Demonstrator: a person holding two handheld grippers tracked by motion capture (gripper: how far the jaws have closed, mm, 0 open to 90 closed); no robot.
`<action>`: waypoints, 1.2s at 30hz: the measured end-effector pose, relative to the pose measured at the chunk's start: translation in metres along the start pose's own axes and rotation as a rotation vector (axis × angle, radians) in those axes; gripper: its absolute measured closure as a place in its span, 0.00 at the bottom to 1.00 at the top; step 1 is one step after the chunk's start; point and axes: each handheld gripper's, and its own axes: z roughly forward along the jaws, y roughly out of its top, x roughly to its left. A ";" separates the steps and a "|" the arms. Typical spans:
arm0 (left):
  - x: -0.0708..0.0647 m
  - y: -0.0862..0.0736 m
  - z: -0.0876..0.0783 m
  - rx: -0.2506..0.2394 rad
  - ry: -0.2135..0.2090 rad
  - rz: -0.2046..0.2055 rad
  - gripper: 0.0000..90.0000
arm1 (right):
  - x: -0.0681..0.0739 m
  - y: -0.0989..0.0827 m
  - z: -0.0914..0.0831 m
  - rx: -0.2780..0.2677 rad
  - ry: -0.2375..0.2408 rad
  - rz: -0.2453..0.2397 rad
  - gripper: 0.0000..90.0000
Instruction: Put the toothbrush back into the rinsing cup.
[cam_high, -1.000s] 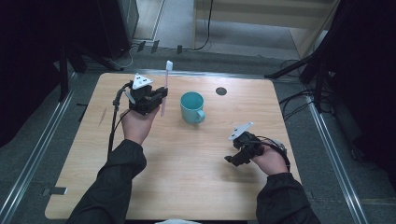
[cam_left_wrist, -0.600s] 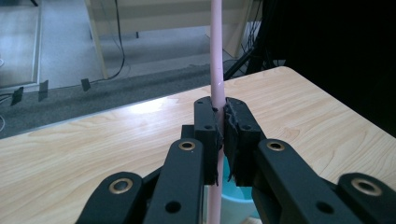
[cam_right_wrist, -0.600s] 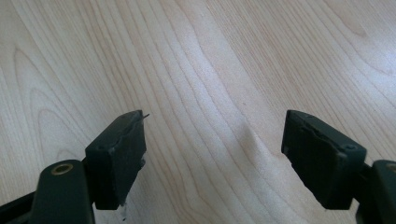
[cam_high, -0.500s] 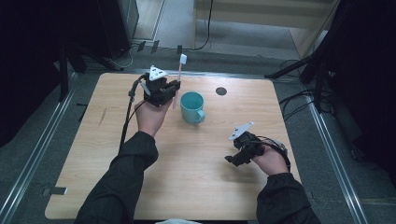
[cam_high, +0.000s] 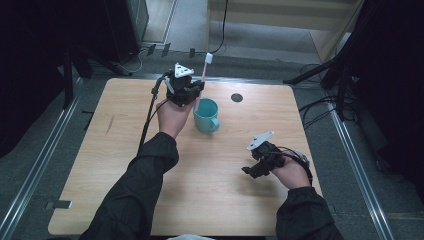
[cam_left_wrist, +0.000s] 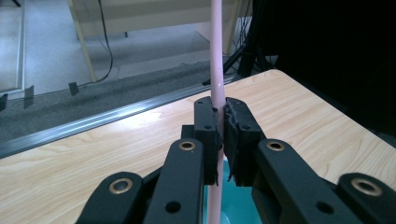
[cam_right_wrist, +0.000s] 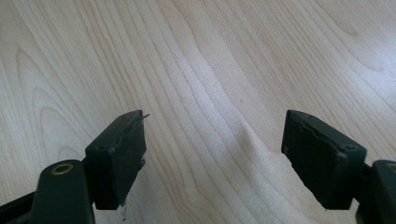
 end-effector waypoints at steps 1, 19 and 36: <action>0.000 0.000 0.000 0.000 0.000 0.000 0.93 | 0.000 0.000 0.000 0.000 0.000 0.000 0.25; -0.007 -0.011 0.035 0.057 0.007 0.007 0.93 | 0.001 -0.007 -0.004 -0.002 -0.006 0.015 0.25; -0.008 -0.045 0.051 0.139 0.011 -0.001 0.93 | 0.000 -0.007 -0.003 -0.001 -0.003 0.015 0.25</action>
